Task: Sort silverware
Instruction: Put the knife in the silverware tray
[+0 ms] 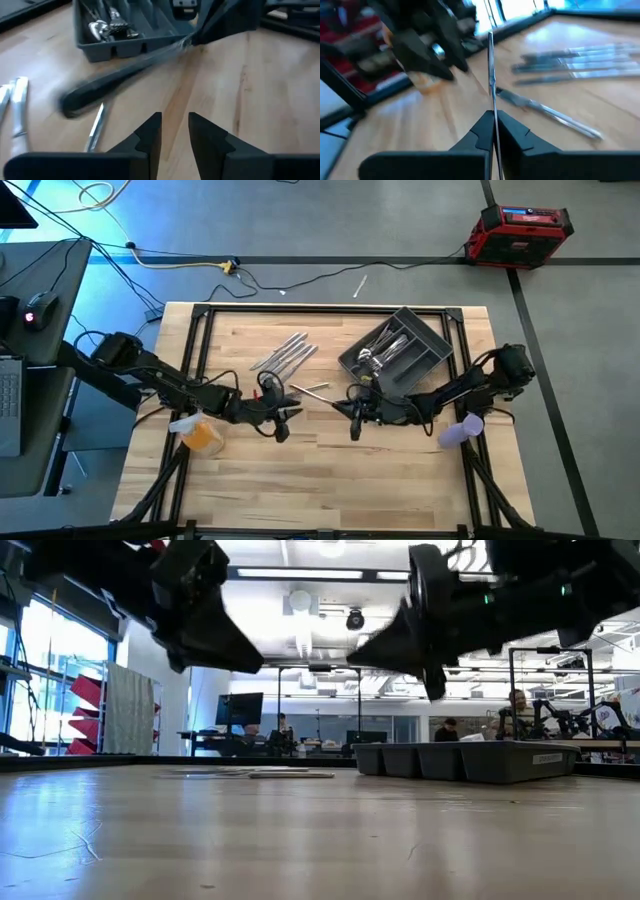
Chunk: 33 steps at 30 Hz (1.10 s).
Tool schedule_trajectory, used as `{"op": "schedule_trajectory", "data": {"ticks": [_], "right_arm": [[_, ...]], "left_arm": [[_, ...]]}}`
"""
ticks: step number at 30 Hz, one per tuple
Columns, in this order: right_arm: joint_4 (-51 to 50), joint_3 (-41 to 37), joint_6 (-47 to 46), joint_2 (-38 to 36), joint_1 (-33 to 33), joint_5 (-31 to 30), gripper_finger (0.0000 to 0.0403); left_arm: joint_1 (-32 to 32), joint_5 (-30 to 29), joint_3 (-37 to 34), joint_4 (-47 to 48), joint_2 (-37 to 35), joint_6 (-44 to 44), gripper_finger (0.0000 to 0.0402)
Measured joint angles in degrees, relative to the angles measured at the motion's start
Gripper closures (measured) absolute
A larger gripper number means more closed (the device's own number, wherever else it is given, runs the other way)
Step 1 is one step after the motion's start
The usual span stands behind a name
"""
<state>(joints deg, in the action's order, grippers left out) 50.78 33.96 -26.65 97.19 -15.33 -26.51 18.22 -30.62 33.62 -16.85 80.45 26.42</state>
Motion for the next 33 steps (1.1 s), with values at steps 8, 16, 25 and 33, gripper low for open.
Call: {"op": "schedule_trajectory", "data": {"ticks": [8,16,25,33], "right_arm": [[-0.5,3.5,7.5,0.0,-2.1,-3.0,0.0403],[-0.3,3.6,7.6,-0.1,-2.5,-2.9,0.0403],[-0.3,3.6,7.5,0.0,-2.5,-2.2,0.0403],[-0.8,3.6,7.5,0.0,-2.6,-1.7,0.0402]], "left_arm": [[-5.0,6.4,-5.4,-27.3,7.8,2.7,0.0291],[-7.6,9.1,-9.0,-50.9,10.8,-0.1,0.0253],[-7.8,13.9,-5.7,-53.4,13.8,-3.4,0.0324],[-7.8,15.4,-4.3,-53.2,14.9,-5.3,0.0354]]}}
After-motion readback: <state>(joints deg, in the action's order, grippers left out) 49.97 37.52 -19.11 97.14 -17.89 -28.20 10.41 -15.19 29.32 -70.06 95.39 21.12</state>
